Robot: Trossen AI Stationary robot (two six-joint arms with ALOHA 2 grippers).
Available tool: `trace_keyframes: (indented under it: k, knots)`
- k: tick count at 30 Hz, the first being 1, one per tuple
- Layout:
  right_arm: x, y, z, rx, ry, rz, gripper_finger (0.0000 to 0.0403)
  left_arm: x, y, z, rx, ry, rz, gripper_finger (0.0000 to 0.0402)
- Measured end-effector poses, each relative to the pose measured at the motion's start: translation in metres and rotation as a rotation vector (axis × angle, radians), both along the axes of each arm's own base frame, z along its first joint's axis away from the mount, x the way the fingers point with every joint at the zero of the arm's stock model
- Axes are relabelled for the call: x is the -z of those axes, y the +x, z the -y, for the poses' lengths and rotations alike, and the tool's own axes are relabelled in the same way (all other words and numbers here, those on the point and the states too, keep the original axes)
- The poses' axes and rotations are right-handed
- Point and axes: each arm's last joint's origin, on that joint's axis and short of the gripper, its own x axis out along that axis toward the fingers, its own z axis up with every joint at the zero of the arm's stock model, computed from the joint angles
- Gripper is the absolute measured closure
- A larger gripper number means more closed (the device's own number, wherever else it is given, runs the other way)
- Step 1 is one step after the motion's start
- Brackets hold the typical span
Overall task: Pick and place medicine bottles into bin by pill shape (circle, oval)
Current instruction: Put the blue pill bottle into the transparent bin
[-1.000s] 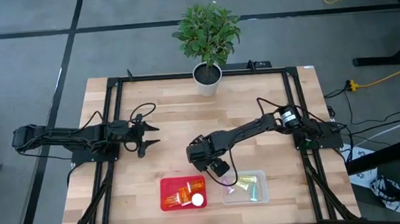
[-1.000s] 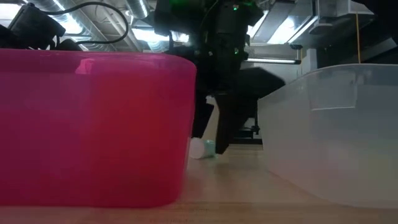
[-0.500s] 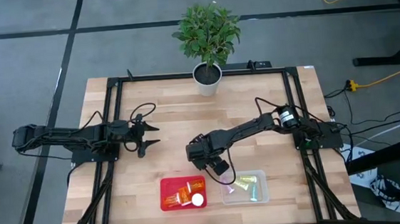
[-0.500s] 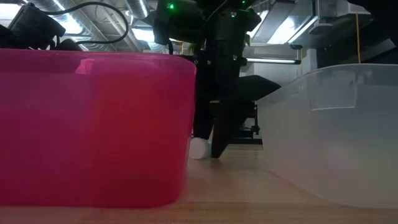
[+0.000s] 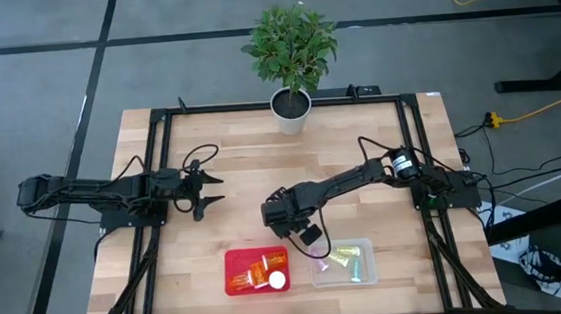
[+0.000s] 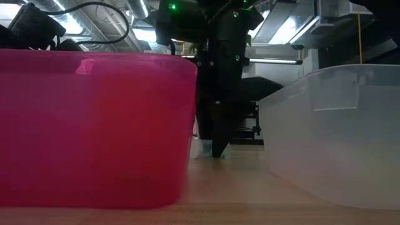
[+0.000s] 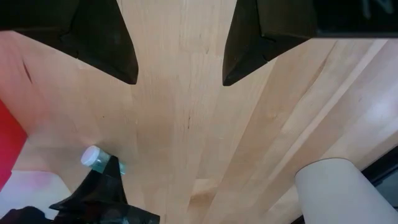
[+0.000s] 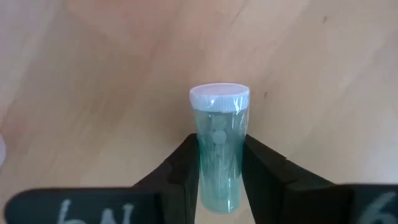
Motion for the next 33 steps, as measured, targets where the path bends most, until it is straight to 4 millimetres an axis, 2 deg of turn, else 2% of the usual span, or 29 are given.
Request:
trace_keyframes:
  k: [3,7,15,20,27,33]
  knots:
    - [-0.001,-0.003,0.003,0.01,-0.075,-0.03,0.0293,0.0,0.0,0.0,0.0,0.0,0.0,0.0174]
    - [-0.012,-0.007,0.004,0.04,-0.147,-0.082,0.0296,0.0,0.0,0.0,0.0,0.0,-0.001,0.0174]
    - [-0.063,-0.007,0.0,0.132,-0.167,-0.018,0.0297,0.0,0.0,0.0,0.0,0.0,-0.001,0.0174]
    - [-0.086,-0.015,-0.006,0.178,-0.152,-0.045,0.0294,0.0,0.0,0.0,0.0,0.0,-0.001,0.0174]
    - [-0.106,-0.04,-0.041,0.212,-0.031,-0.212,0.0293,0.0,0.0,0.0,0.0,0.0,-0.002,0.0174]
    - [-0.109,-0.06,-0.084,0.244,0.02,-0.286,0.0293,0.0,0.0,0.0,0.0,0.0,-0.002,0.0174]
